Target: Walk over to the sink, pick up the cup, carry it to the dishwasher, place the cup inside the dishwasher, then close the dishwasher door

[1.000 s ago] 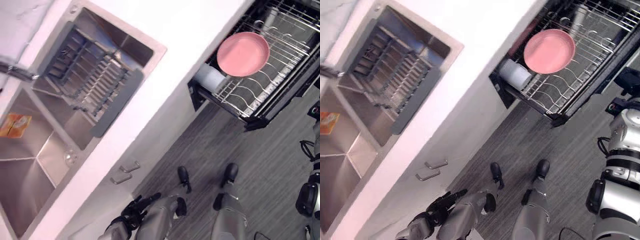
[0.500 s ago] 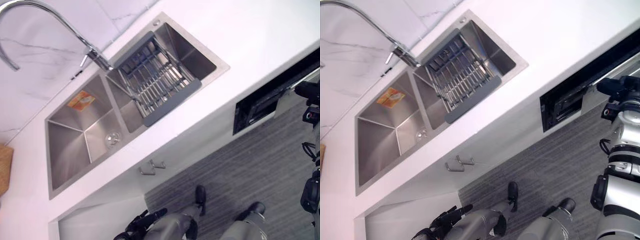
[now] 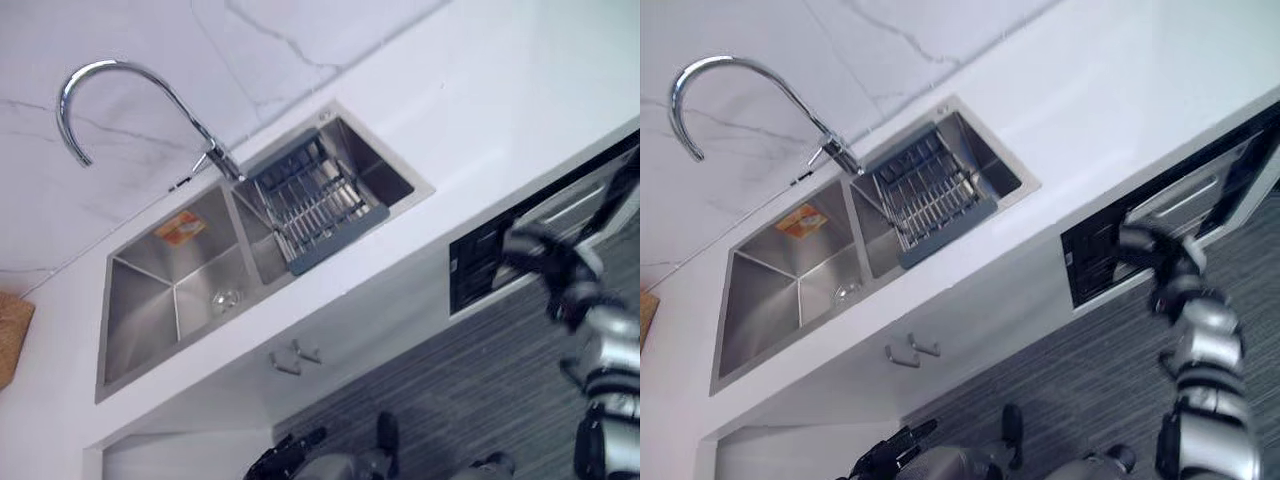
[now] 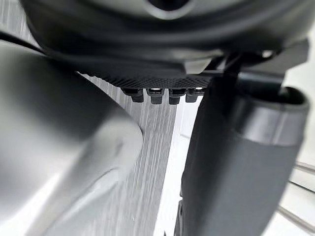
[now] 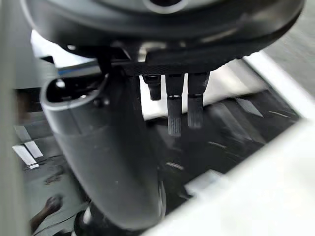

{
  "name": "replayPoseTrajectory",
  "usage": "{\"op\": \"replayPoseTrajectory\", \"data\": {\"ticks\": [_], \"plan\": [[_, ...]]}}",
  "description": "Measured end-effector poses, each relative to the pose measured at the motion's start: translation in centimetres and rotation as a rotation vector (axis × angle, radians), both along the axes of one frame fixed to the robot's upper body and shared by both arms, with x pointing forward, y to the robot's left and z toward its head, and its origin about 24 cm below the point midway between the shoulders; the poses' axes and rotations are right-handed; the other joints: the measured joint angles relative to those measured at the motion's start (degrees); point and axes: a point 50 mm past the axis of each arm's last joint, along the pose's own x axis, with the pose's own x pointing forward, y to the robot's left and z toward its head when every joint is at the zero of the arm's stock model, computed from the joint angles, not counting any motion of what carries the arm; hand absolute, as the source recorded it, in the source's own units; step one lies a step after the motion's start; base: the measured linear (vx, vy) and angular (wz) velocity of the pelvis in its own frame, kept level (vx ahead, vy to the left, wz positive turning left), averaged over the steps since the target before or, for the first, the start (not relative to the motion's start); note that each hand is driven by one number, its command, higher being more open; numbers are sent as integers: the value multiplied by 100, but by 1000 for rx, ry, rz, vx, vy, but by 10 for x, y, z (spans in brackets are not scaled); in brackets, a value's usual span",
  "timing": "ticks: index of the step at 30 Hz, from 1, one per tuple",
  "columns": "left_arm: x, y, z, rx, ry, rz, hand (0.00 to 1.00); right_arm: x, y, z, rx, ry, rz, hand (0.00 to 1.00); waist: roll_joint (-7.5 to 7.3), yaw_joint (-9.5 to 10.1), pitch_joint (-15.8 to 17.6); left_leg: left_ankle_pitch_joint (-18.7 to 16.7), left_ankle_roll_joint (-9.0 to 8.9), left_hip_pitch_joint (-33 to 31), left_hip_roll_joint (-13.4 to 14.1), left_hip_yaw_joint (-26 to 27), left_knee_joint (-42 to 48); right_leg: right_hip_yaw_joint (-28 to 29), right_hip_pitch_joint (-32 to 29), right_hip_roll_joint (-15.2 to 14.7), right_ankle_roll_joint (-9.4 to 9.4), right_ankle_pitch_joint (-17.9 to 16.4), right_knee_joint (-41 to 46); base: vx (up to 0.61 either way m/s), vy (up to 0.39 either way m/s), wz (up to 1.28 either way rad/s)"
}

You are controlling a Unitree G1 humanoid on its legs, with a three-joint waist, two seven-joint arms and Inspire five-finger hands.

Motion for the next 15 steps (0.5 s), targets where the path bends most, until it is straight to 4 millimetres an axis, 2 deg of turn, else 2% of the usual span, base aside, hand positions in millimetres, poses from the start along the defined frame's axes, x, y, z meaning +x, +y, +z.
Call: {"op": "replayPoseTrajectory", "data": {"ticks": [1,2,3,4,5,6,7,8,9,10,11,12,13,14,15], "plan": [[-3,4,-2,-6,18,33,100,-40,1,-36,94,92,-103,100,-118,-8,-31,-10,15,-8,4,-7,-2,-53,45,-1,-11,2,5,15,-96,22],[-5,5,-3,-9,29,46,100,-62,3,-52,132,139,-161,100,-171,-28,-43,-20,29,2,1,-6,-9,-110,96,-12,-3,-4,7,38,-57,35],[-10,9,-5,-9,53,75,100,-106,10,-78,193,242,-255,100,-297,-81,-95,-49,68,27,-17,1,-27,-198,189,-49,21,-16,44,55,-46,32],[-15,13,-7,-6,72,100,100,-146,20,-97,235,340,-322,100,-443,-102,-139,-108,115,87,-50,16,-30,-237,279,-118,54,-33,128,65,-35,28],[-17,15,-8,-4,82,108,100,-163,25,-103,252,382,-351,100,-513,-119,-170,-148,165,130,-65,23,-33,-237,312,-163,57,-31,215,78,-2,17],[-22,19,-9,2,100,126,100,-191,36,-114,288,450,-403,100,-657,-163,-232,-207,216,263,-85,17,-38,-127,312,-281,47,-20,602,96,17,16],[-27,23,-10,11,113,133,100,-215,50,-122,333,501,-446,100,-822,-166,-276,-262,261,466,-81,-13,-35,360,257,-384,-124,82,1101,97,22,16],[-30,26,-10,19,119,136,100,-223,58,-126,353,527,-455,100,-908,-166,-324,-292,276,543,-60,-37,-35,698,192,-374,-260,172,1304,100,31,29],[-31,33,-9,37,118,130,100,-236,74,-132,393,572,-457,100,-1045,-170,-409,-315,313,663,-39,-182,-32,1289,3,-301,-606,403,1746,81,-2,55],[-28,37,-9,48,117,119,100,-243,93,-139,436,608,-457,100,-1071,-184,-452,-313,342,731,98,-408,-30,1790,-187,-127,-659,356,2015,54,-38,64],[-28,39,-9,53,114,122,100,-244,102,-141,457,617,-457,100,-1113,-194,-495,-315,350,720,168,-489,-30,1994,-221,105,-573,102,1874,2,-85,66],[-25,40,-8,64,103,132,100,-240,117,-145,475,623,-423,100,-1178,-195,-531,-316,350,709,285,-608,-30,2271,-240,524,-539,-214,1488,-52,-106,46],[-24,43,-8,75,106,161,100,-234,127,-146,474,613,-393,100,-1248,-165,-564,-326,355,705,321,-610,-31,2440,-232,830,-538,-309,1027,-53,-87,35],[-25,44,-8,78,108,176,100,-231,130,-146,466,608,-380,100,-1292,-145,-581,-347,358,697,318,-532,-32,2520,-215,932,-536,-308,750,-50,-67,20],[-24,46,-8,86,108,211,100,-222,134,-145,447,599,-336,100,-1404,-133,-616,-424,361,653,267,-229,-33,2656,-149,1077,-456,-359,101,-34,-80,15]]}}
